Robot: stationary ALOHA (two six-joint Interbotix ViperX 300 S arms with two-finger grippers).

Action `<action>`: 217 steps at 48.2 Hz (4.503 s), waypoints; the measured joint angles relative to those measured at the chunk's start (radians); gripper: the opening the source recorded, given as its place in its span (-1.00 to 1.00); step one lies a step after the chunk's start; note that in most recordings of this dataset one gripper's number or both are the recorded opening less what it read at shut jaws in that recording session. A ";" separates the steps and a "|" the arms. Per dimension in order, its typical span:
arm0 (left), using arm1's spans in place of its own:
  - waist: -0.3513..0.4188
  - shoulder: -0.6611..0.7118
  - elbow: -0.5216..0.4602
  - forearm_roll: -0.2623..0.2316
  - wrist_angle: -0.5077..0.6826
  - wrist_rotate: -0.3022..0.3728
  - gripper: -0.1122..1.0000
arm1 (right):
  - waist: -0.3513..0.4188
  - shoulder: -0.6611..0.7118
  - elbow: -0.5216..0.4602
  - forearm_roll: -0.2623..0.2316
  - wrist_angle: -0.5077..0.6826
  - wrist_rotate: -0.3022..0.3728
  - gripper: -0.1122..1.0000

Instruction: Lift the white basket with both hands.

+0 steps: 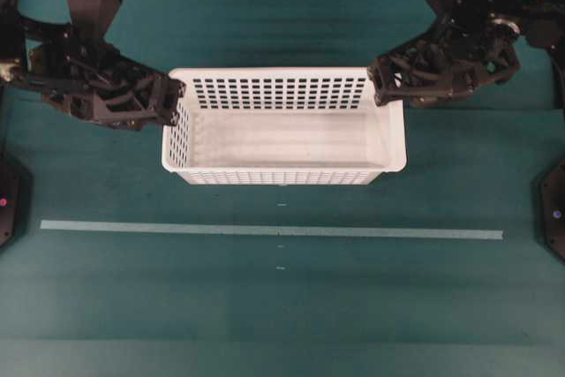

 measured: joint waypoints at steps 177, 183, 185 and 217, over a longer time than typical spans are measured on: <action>0.044 0.233 0.092 0.002 -0.230 -0.064 -0.82 | 0.037 0.144 0.135 0.026 -0.284 0.270 -0.51; 0.031 0.225 0.089 0.002 -0.216 -0.067 -0.82 | 0.048 0.135 0.137 0.029 -0.275 0.275 -0.51; 0.025 0.221 0.087 0.002 -0.212 -0.080 -0.82 | 0.052 0.132 0.137 0.031 -0.273 0.276 -0.51; -0.143 0.176 0.138 0.002 -0.212 -0.241 -0.82 | 0.218 0.117 0.164 0.046 -0.298 0.422 -0.51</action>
